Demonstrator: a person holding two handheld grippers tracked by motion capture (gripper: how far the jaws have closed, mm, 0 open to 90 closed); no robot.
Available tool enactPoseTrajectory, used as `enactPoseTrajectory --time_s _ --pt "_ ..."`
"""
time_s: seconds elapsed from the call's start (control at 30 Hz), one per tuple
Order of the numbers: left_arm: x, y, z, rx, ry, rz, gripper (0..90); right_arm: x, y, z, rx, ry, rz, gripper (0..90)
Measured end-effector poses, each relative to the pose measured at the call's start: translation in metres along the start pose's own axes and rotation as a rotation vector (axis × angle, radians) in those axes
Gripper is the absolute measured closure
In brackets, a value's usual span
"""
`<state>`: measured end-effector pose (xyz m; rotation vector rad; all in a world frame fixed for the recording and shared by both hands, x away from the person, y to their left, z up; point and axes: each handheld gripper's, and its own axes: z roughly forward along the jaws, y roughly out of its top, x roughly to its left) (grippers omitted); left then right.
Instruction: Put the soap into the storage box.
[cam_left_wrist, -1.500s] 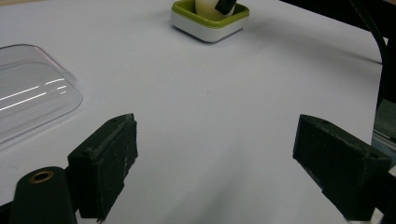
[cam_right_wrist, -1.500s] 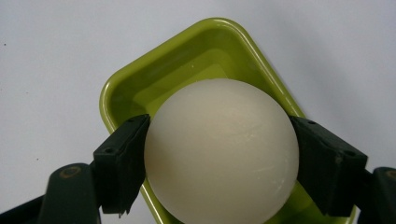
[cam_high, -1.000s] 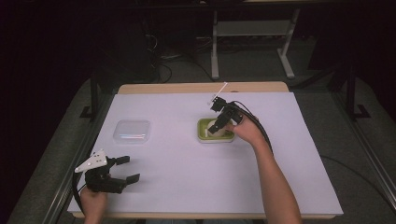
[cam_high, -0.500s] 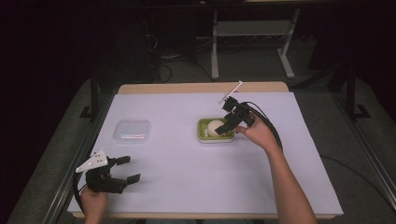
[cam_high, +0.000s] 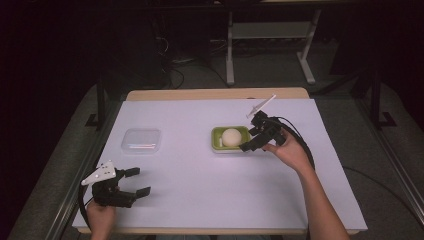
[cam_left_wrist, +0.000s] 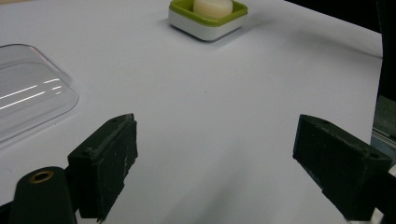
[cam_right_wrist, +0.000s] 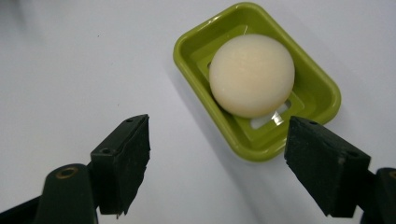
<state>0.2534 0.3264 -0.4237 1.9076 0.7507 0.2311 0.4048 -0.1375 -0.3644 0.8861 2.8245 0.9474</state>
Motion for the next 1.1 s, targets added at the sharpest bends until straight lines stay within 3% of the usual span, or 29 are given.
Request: enactPoseTrajectory --time_s 0.53,0.83,1.07,1.1 --pt "0.000 0.000 0.001 -0.002 -0.002 0.001 13.2 0.019 -0.043 -0.012 -0.025 0.023 0.004 22.6" --pt "0.000 -0.001 0.002 0.006 -0.004 0.008 13.2 0.042 -0.085 -0.015 -0.044 0.031 0.009 23.6" --pt "0.000 -0.001 0.002 0.008 -0.008 0.008 13.2 0.063 -0.116 -0.019 -0.100 0.025 0.016 23.0" --pt "0.000 -0.001 0.002 0.008 -0.009 0.008 13.2 0.071 -0.127 -0.016 -0.115 0.014 0.011 23.0"
